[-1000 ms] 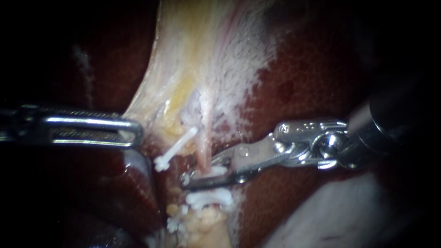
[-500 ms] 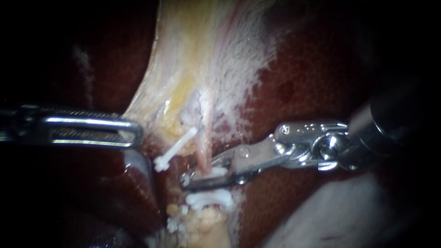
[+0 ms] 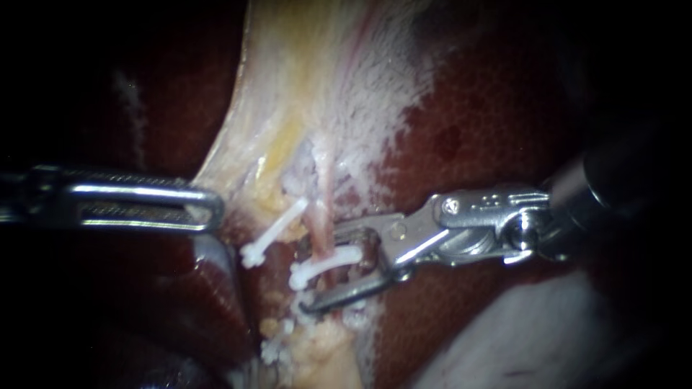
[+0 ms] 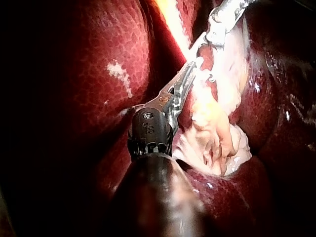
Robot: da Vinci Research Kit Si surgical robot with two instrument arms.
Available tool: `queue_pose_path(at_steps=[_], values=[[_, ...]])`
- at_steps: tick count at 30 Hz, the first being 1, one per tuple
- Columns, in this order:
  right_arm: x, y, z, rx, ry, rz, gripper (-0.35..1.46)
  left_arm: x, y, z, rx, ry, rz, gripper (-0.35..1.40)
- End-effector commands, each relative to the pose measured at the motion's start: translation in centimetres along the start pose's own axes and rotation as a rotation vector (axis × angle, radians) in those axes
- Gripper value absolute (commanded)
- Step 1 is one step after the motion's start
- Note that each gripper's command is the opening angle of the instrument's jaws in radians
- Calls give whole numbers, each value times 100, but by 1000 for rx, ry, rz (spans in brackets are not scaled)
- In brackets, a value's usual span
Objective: Going back third clip right tube
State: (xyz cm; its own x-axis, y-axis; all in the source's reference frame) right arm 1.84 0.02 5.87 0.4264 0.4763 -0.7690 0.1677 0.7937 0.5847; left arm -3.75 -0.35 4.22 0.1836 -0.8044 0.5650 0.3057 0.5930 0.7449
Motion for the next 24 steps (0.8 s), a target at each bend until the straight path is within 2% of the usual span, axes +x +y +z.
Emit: queue_pose_path(at_steps=[1,9,16,24], values=[[0,-1,-4,-3,1,-1,60,0,0,0,1,0,0,-35],[-6,-12,-53,-14,6,-57,60,1,3,-1,3,0,1,-35],[2,-16,-91,-38,11,-105,60,4,11,-2,5,1,2,-35],[6,-22,-109,-41,13,-125,60,5,15,-2,5,1,3,-35]])
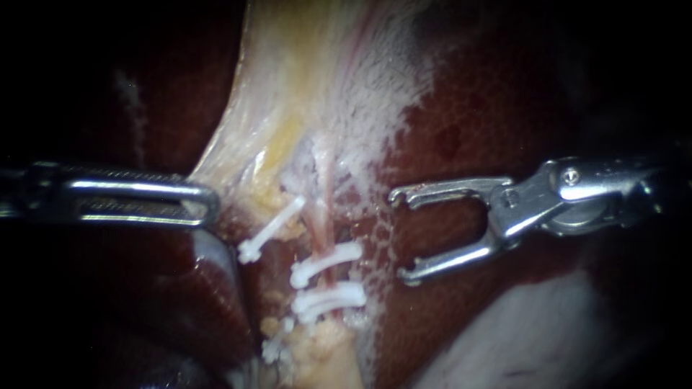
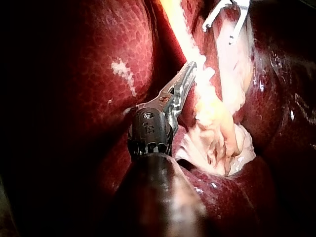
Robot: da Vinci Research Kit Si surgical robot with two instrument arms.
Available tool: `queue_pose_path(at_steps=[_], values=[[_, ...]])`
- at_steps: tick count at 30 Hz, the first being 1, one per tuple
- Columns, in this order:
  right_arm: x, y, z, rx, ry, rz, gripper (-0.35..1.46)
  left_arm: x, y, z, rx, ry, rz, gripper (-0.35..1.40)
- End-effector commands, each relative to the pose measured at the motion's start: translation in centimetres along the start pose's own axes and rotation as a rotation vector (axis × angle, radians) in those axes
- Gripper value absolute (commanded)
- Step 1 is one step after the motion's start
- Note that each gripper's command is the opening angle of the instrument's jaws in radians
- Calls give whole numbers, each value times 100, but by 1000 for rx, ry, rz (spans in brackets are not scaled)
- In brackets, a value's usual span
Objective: Going back third clip right tube
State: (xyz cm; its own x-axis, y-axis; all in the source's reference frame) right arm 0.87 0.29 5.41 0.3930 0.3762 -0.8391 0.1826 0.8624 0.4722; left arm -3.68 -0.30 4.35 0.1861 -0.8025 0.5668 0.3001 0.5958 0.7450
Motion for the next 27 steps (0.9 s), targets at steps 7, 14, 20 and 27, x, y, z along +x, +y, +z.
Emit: queue_pose_path(at_steps=[7,14,20,27], values=[[2,-5,-1,2,0,1,60,8,15,0,-8,-3,3,-35],[1,-7,-1,2,0,0,60,35,27,19,-26,7,7,-35],[2,-9,-1,2,0,0,60,62,32,43,-16,35,-6,-35],[2,-9,-1,2,0,0,60,65,31,47,-10,40,-5,-35]])
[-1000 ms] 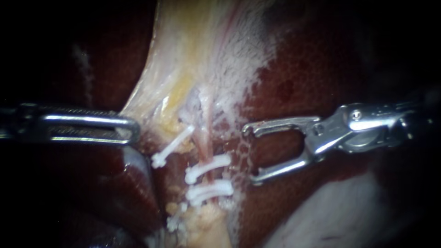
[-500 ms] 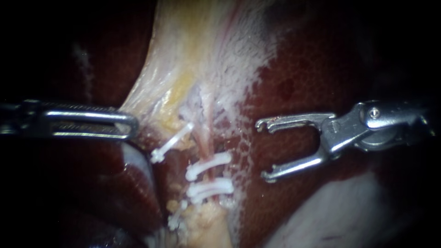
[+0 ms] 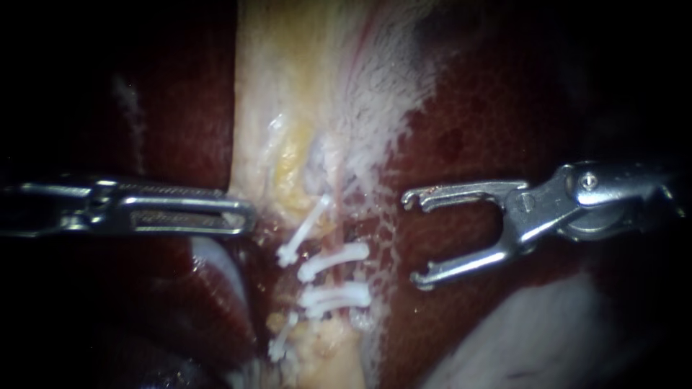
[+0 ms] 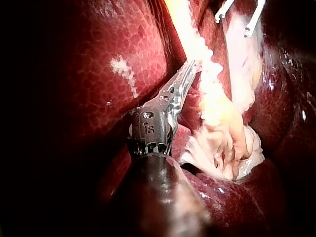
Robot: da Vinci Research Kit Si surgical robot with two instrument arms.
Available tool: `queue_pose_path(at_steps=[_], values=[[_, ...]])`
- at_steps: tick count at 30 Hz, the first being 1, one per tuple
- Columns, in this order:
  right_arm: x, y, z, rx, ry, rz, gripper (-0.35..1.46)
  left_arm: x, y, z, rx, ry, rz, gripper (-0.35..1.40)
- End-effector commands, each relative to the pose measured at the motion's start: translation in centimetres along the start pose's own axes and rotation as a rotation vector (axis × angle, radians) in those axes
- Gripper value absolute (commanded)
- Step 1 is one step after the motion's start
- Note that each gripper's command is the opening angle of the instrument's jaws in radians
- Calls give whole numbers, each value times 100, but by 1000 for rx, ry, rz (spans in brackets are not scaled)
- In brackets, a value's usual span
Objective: Going back third clip right tube
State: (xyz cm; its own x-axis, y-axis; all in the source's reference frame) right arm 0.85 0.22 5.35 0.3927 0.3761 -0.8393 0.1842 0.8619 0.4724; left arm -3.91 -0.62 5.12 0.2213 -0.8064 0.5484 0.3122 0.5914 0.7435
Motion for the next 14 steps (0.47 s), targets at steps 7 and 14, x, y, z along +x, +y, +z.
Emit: queue_pose_path(at_steps=[7,14], values=[[0,-2,0,0,0,0,60,0,0,0,2,1,1,-35],[0,-2,-1,1,0,0,60,0,0,0,2,1,1,-35]])
